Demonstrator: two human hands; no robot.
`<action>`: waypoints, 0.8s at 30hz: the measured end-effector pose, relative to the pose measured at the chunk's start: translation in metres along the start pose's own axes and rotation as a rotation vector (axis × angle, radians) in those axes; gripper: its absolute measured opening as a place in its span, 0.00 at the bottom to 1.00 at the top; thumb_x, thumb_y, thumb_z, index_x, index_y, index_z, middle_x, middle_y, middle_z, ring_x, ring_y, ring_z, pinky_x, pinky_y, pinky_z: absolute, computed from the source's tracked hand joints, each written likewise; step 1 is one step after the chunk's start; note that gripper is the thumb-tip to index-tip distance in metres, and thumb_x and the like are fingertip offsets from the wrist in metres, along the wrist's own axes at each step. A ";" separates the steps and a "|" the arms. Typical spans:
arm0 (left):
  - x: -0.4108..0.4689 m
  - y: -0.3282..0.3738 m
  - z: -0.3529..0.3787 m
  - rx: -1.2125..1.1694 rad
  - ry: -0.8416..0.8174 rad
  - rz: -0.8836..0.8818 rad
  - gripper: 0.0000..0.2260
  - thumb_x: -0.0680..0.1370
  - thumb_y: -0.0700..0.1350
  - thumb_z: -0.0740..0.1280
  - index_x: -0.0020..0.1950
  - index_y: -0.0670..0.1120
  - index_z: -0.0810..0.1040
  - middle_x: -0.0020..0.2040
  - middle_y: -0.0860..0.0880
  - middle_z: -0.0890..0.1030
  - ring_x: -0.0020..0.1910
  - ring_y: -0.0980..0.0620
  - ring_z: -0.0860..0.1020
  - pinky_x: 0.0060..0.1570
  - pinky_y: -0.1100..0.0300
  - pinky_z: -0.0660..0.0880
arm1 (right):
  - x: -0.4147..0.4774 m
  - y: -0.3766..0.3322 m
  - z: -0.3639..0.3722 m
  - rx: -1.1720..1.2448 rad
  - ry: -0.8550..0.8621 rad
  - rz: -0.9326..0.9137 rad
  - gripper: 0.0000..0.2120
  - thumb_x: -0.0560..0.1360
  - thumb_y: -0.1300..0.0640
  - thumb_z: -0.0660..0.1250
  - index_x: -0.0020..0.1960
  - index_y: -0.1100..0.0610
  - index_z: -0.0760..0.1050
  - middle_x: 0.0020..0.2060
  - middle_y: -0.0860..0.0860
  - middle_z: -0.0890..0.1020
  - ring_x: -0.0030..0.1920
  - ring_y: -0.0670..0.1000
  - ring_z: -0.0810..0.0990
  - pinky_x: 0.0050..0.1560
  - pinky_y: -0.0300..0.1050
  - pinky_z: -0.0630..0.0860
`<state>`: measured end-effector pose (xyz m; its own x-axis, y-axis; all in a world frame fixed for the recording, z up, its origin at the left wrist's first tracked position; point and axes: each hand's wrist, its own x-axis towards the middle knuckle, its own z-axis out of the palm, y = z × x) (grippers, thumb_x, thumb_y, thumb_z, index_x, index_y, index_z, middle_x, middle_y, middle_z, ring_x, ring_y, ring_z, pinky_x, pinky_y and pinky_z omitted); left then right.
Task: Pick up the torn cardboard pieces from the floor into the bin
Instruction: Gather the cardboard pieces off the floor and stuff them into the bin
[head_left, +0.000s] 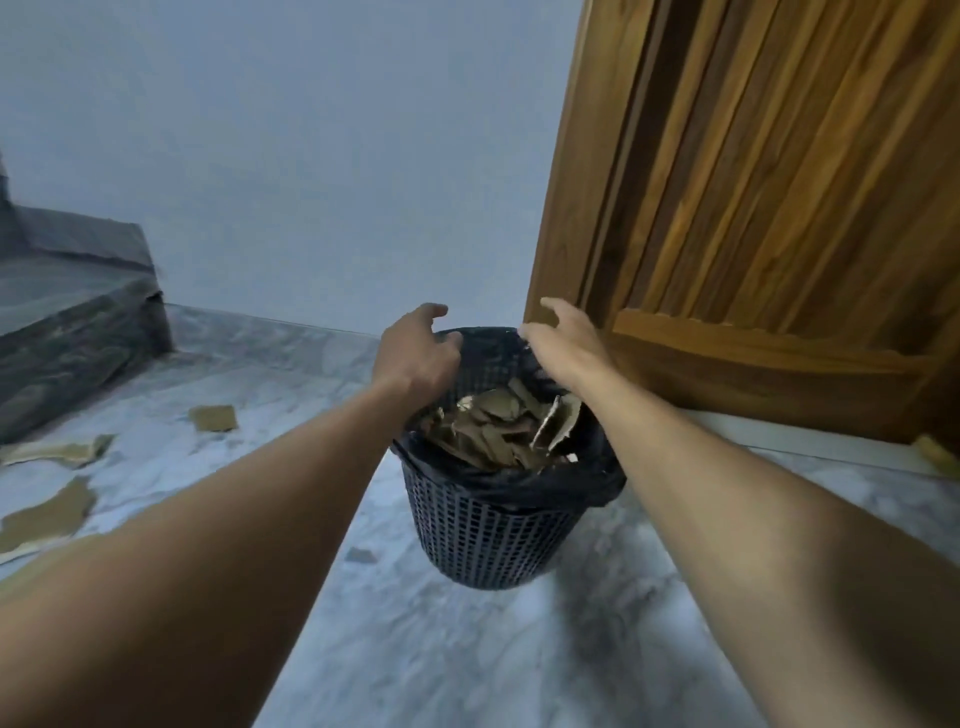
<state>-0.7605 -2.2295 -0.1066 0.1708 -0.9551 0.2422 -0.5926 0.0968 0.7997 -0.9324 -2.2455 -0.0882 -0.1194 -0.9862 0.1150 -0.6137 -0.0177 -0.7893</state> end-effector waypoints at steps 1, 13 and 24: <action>-0.003 -0.006 -0.011 0.043 0.002 0.027 0.21 0.82 0.49 0.64 0.75 0.49 0.70 0.69 0.47 0.77 0.57 0.50 0.77 0.55 0.62 0.69 | -0.003 -0.008 0.005 -0.024 -0.005 -0.027 0.29 0.79 0.46 0.62 0.79 0.46 0.62 0.77 0.48 0.66 0.74 0.55 0.68 0.72 0.52 0.66; -0.115 -0.217 -0.152 0.346 0.175 -0.199 0.26 0.83 0.58 0.58 0.78 0.48 0.66 0.74 0.41 0.71 0.73 0.41 0.68 0.69 0.47 0.66 | -0.075 -0.102 0.190 -0.186 -0.308 -0.427 0.28 0.82 0.44 0.60 0.80 0.49 0.60 0.77 0.52 0.65 0.74 0.56 0.67 0.69 0.49 0.67; -0.248 -0.394 -0.172 0.680 -0.027 -0.697 0.53 0.63 0.86 0.42 0.82 0.60 0.39 0.82 0.42 0.37 0.78 0.33 0.34 0.72 0.28 0.35 | -0.129 0.008 0.378 -0.520 -0.819 -0.091 0.53 0.66 0.17 0.57 0.81 0.36 0.38 0.82 0.53 0.37 0.81 0.63 0.38 0.75 0.70 0.45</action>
<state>-0.4337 -1.9827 -0.3868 0.6423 -0.7437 -0.1852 -0.6947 -0.6670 0.2690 -0.6272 -2.1812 -0.3372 0.4043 -0.7973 -0.4481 -0.8854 -0.2183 -0.4104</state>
